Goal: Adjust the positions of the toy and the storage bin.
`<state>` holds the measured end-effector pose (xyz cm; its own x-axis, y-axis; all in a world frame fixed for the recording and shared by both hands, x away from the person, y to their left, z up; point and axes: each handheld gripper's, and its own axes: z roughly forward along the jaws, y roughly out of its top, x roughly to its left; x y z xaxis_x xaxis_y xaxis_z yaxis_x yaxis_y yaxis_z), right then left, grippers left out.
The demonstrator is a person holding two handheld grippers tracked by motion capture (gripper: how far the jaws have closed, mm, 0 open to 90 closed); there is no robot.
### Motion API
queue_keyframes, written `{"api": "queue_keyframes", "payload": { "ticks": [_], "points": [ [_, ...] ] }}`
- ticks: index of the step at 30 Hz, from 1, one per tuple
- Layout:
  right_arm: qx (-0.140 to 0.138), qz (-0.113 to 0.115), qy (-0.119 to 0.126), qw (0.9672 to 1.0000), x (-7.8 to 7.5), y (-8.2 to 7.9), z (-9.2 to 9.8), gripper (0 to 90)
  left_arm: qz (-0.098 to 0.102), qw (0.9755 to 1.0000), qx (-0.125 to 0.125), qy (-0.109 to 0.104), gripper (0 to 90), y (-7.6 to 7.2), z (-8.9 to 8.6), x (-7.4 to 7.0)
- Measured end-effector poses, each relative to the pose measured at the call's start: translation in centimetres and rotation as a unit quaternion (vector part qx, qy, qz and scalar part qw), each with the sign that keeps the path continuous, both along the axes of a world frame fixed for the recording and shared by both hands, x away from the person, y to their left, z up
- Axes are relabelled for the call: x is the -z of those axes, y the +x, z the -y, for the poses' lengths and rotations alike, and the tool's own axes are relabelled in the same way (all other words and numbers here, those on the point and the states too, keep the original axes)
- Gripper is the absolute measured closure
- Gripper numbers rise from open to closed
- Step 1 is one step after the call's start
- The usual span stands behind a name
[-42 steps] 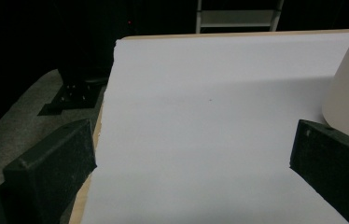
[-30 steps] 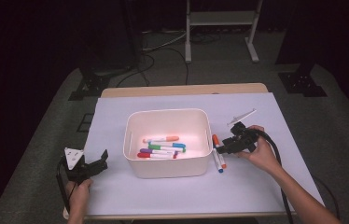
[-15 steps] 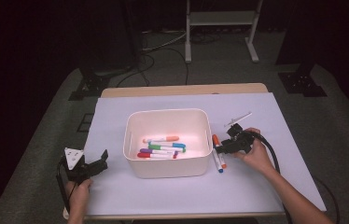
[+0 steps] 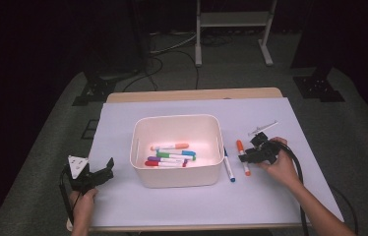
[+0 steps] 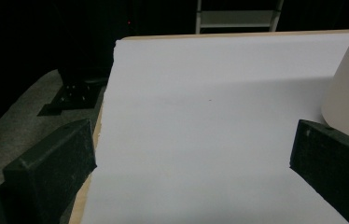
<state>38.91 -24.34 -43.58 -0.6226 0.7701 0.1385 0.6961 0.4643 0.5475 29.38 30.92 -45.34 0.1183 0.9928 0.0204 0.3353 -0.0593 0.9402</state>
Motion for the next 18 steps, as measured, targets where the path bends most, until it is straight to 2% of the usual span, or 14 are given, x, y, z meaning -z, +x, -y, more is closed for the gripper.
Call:
{"api": "queue_keyframes", "payload": {
  "ticks": [3,8,13,18],
  "points": [
    [0.014,-0.001,-0.006,0.9999,0.0,-0.3,1.1,55.7,0.000,1.0000,0.000,0.000,0.0,0.0,0.0,0.0],
    [0.031,0.000,-0.014,0.9994,0.0,-0.5,2.7,62.7,0.000,1.0000,-0.001,0.000,0.0,0.0,0.0,0.0],
    [0.047,0.004,-0.026,0.9986,0.0,-0.6,3.4,71.6,0.000,1.0000,-0.001,0.000,0.0,0.0,0.0,0.0],
    [0.055,-0.001,-0.021,0.9983,0.0,-0.5,3.7,75.2,0.000,1.0000,-0.001,0.000,0.0,0.0,0.0,0.0]
  ]
}}
